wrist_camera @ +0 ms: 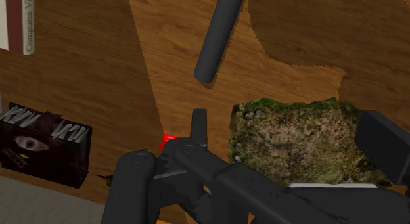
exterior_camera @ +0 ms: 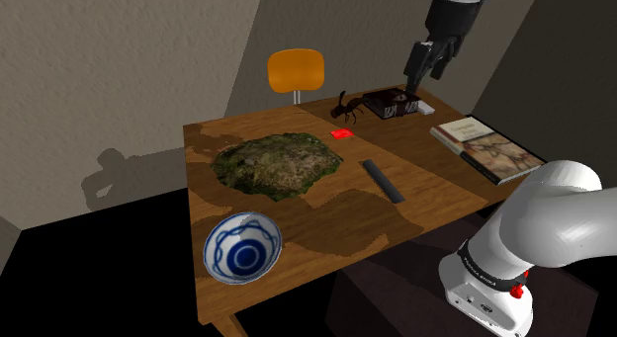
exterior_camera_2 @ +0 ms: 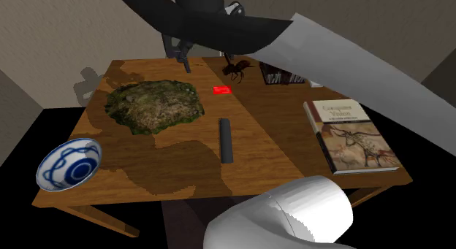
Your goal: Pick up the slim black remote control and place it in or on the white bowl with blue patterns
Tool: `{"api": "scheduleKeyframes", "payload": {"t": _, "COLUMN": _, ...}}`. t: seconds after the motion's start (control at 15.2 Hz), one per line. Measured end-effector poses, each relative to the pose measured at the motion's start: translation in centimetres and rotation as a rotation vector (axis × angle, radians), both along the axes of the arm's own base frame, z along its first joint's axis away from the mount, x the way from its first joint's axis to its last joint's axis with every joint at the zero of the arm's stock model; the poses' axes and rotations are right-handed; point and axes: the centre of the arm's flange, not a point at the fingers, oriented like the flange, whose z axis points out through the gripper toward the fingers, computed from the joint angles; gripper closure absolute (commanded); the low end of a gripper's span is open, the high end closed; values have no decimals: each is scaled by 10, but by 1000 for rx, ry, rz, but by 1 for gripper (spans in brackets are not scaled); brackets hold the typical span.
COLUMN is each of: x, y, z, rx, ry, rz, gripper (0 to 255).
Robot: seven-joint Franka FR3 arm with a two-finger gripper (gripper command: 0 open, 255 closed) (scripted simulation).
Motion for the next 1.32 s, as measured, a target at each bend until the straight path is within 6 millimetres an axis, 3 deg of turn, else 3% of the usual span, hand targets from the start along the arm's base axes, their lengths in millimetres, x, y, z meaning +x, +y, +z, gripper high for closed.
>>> {"api": "scheduleKeyframes", "payload": {"t": 0.2, "x": 1, "y": -4, "z": -15, "rx": 8, "ry": 3, "rz": -19, "gripper": 0}}
{"api": "scheduleKeyframes", "payload": {"t": 0.73, "x": 13, "y": -34, "z": -114, "rx": 62, "ry": 18, "rz": -139, "gripper": 0}}
{"api": "scheduleKeyframes", "payload": {"t": 1.32, "x": 21, "y": -54, "z": -232, "rx": 125, "ry": 36, "rz": -280, "gripper": 0}}
